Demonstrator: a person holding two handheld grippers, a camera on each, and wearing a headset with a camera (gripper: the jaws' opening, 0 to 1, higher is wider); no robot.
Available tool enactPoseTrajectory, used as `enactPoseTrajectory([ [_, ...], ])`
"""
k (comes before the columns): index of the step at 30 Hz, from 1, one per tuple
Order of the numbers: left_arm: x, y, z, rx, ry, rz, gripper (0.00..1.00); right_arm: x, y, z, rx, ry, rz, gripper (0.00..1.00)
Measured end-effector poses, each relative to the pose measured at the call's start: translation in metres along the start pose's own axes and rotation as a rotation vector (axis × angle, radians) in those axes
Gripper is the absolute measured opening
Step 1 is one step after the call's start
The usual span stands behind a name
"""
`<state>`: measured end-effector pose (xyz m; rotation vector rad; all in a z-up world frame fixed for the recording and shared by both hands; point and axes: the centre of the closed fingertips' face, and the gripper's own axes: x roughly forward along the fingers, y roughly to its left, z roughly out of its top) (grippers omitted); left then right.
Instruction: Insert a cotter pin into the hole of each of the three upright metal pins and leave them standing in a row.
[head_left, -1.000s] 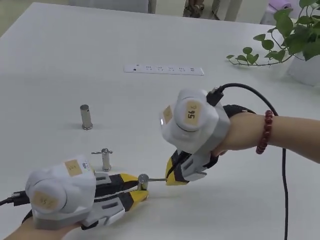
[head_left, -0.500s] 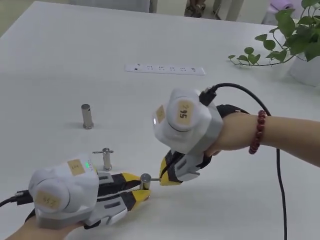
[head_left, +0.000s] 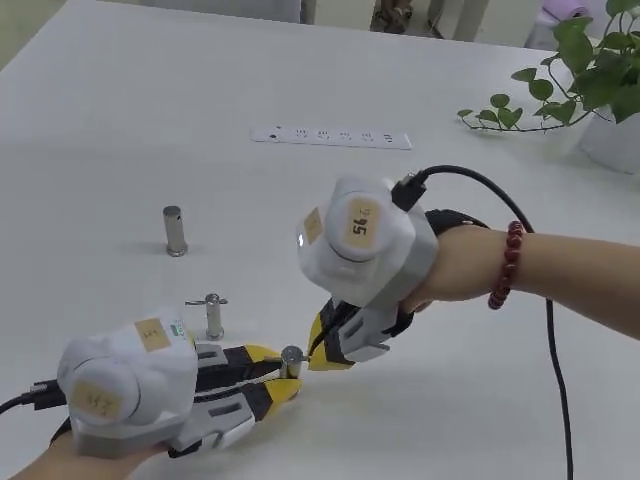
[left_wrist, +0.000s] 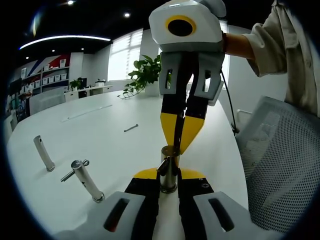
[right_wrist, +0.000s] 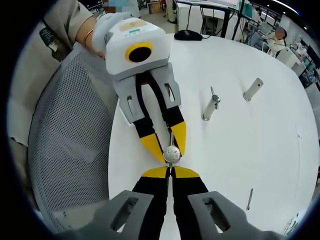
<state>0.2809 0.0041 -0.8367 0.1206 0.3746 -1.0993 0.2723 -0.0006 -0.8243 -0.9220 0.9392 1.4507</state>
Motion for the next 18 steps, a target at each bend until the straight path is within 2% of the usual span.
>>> enactPoseTrajectory([
  [12, 0.0002, 0.0005, 0.0005, -0.001, -0.001, 0.002, 0.11, 0.0006, -0.0001, 0.0048, -0.001, -0.022, -0.003, 0.03],
  [18, 0.0005, 0.0006, 0.0008, 0.000, 0.000, 0.003, 0.11, 0.0003, -0.0009, 0.0043, 0.028, -0.038, -0.003, 0.03],
])
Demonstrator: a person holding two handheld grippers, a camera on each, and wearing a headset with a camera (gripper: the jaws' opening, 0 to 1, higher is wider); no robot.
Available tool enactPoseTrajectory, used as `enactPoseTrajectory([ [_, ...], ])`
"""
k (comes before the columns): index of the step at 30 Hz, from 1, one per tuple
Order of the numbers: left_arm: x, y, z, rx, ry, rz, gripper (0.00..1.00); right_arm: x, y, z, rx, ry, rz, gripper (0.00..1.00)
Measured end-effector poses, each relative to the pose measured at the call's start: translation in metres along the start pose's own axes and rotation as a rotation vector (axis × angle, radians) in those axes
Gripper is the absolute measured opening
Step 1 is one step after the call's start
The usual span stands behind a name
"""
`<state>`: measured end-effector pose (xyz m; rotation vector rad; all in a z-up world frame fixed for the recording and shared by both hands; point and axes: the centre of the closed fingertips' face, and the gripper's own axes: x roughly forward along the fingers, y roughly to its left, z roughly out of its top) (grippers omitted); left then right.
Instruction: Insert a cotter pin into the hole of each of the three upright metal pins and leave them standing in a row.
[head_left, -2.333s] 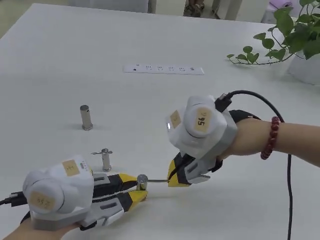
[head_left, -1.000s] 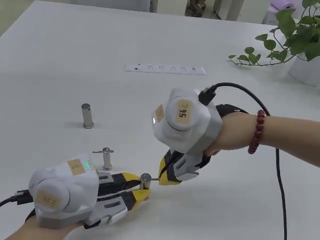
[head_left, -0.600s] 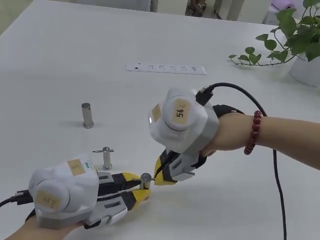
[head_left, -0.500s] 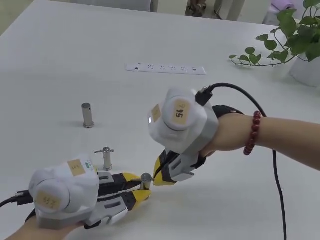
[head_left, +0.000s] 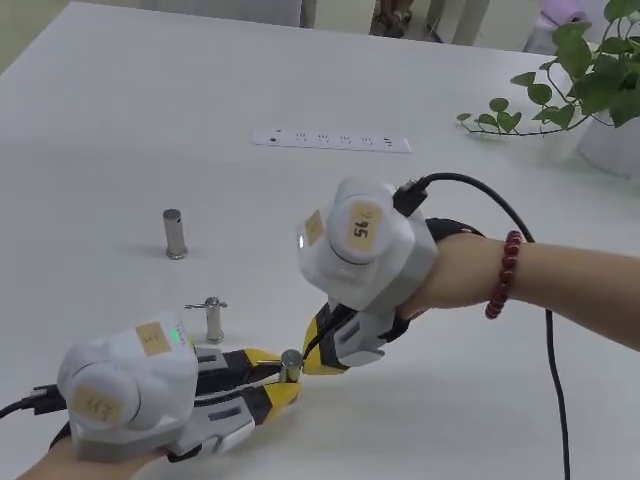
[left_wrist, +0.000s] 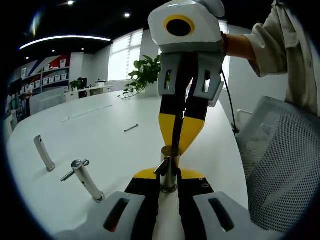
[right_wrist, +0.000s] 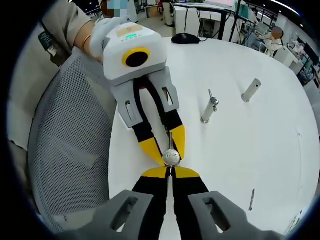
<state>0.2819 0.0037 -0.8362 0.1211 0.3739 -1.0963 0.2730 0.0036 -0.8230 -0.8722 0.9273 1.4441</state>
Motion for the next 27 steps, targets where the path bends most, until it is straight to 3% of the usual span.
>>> enactPoseTrajectory([
  [10, 0.0003, -0.0002, 0.0001, 0.001, 0.001, 0.002, 0.11, -0.0008, 0.0001, -0.0024, 0.022, -0.013, 0.001, 0.05],
  [17, 0.0004, -0.0008, 0.0001, -0.001, 0.002, 0.002, 0.11, -0.0041, 0.0010, -0.0014, 0.050, -0.049, 0.001, 0.12],
  [27, 0.0003, -0.0014, 0.0004, 0.001, 0.003, 0.002, 0.11, -0.0053, 0.0019, -0.0051, 0.068, -0.044, -0.003, 0.10],
])
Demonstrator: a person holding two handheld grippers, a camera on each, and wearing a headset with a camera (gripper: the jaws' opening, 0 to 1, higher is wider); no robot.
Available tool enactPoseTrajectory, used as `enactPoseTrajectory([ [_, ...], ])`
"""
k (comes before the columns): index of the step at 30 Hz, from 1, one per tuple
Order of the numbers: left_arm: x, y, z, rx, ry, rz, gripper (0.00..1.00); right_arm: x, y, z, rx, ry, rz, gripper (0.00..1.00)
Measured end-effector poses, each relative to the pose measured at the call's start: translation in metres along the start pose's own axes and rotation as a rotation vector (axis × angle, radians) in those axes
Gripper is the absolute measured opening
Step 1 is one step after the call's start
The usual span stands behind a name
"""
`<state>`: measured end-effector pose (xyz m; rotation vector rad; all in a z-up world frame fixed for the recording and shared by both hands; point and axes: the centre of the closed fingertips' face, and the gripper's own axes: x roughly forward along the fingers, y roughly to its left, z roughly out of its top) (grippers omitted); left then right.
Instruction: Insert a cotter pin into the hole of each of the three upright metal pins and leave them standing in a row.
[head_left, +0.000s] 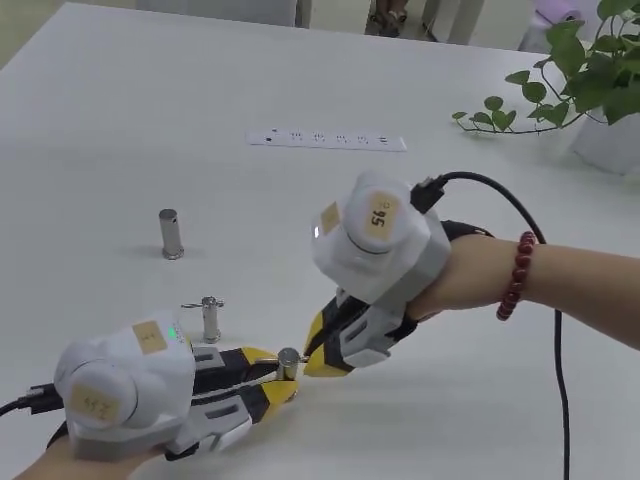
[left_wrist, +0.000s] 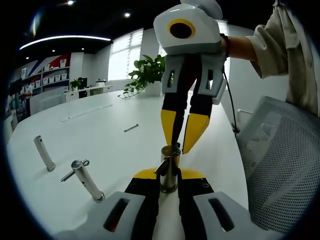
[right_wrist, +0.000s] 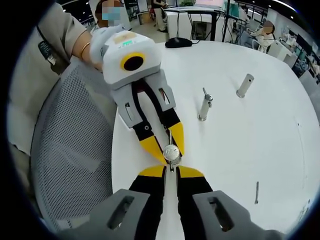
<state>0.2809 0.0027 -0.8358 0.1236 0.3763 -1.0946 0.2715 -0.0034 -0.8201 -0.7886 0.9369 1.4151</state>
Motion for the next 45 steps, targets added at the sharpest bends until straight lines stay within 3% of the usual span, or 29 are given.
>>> enactPoseTrajectory([
  [7, -0.0002, 0.0001, 0.0000, -0.002, -0.001, 0.000, 0.11, 0.0000, -0.0008, -0.0019, 0.002, -0.003, -0.001, 0.05],
  [35, -0.0003, 0.0019, -0.0003, -0.008, -0.014, 0.000, 0.12, 0.0042, -0.0024, 0.0043, 0.007, -0.016, 0.000, 0.05],
  [45, -0.0041, 0.0055, -0.0016, -0.018, -0.016, 0.011, 0.17, 0.0053, -0.0040, 0.0045, 0.004, -0.023, -0.010, 0.13],
])
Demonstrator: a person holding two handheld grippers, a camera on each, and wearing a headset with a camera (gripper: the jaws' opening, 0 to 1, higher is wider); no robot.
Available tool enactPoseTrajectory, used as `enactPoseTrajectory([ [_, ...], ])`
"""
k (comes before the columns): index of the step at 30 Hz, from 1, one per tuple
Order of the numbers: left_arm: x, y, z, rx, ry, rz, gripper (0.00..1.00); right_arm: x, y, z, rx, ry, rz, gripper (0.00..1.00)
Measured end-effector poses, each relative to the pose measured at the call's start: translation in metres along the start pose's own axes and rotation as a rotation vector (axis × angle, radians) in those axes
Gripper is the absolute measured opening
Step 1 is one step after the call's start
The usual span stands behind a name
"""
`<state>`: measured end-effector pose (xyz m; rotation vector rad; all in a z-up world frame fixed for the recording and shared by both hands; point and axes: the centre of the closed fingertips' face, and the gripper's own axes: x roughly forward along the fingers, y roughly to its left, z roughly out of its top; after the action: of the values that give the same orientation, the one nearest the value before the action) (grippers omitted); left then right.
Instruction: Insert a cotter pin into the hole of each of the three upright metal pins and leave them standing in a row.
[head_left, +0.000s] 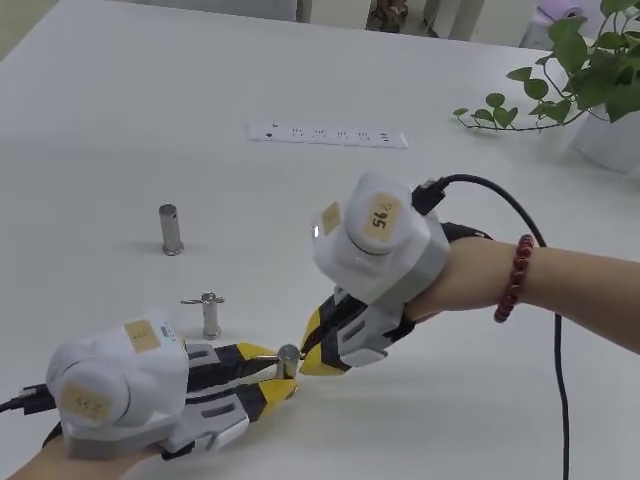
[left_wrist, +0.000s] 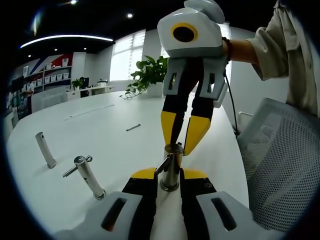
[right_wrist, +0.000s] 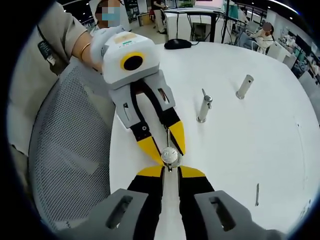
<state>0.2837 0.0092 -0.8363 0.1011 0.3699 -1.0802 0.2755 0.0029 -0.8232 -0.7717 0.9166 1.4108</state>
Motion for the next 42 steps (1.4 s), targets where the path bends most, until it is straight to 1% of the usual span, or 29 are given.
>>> enactPoseTrajectory([
  [5, -0.005, 0.004, 0.001, -0.014, -0.006, 0.005, 0.21, -0.002, 0.000, 0.003, 0.009, -0.018, -0.003, 0.16],
  [7, -0.008, 0.004, 0.003, -0.017, -0.012, 0.009, 0.25, -0.002, 0.000, 0.004, 0.009, -0.027, -0.009, 0.17],
  [9, -0.010, 0.004, 0.003, -0.025, -0.015, 0.004, 0.27, -0.003, 0.001, 0.005, 0.012, -0.035, -0.008, 0.19],
  [11, -0.013, 0.002, 0.004, -0.024, -0.013, 0.002, 0.31, -0.003, 0.001, 0.007, 0.024, -0.054, -0.010, 0.20],
  [15, -0.020, -0.002, 0.004, -0.041, -0.018, -0.006, 0.35, -0.004, 0.002, 0.009, 0.026, -0.069, -0.010, 0.22],
  [19, -0.026, -0.005, 0.007, -0.054, -0.031, -0.004, 0.39, -0.004, 0.004, 0.012, 0.025, -0.086, -0.011, 0.22],
  [22, -0.033, -0.005, 0.010, -0.070, -0.046, 0.004, 0.44, -0.003, 0.004, 0.015, 0.026, -0.102, -0.015, 0.23],
  [26, -0.039, -0.004, 0.011, -0.086, -0.052, 0.009, 0.48, -0.002, 0.006, 0.017, 0.012, -0.110, -0.014, 0.24],
  [31, -0.044, -0.003, 0.011, -0.091, -0.056, 0.015, 0.52, 0.001, 0.007, 0.017, 0.009, -0.115, -0.014, 0.24],
  [37, -0.048, -0.007, 0.015, -0.090, -0.061, 0.011, 0.59, 0.004, 0.006, 0.018, -0.002, -0.125, -0.018, 0.23],
  [40, -0.050, -0.008, 0.015, -0.092, -0.064, 0.013, 0.61, 0.006, 0.006, 0.018, -0.006, -0.130, -0.015, 0.23],
  [42, -0.052, -0.009, 0.014, -0.087, -0.060, 0.014, 0.63, 0.008, 0.006, 0.016, -0.010, -0.125, -0.017, 0.22],
])
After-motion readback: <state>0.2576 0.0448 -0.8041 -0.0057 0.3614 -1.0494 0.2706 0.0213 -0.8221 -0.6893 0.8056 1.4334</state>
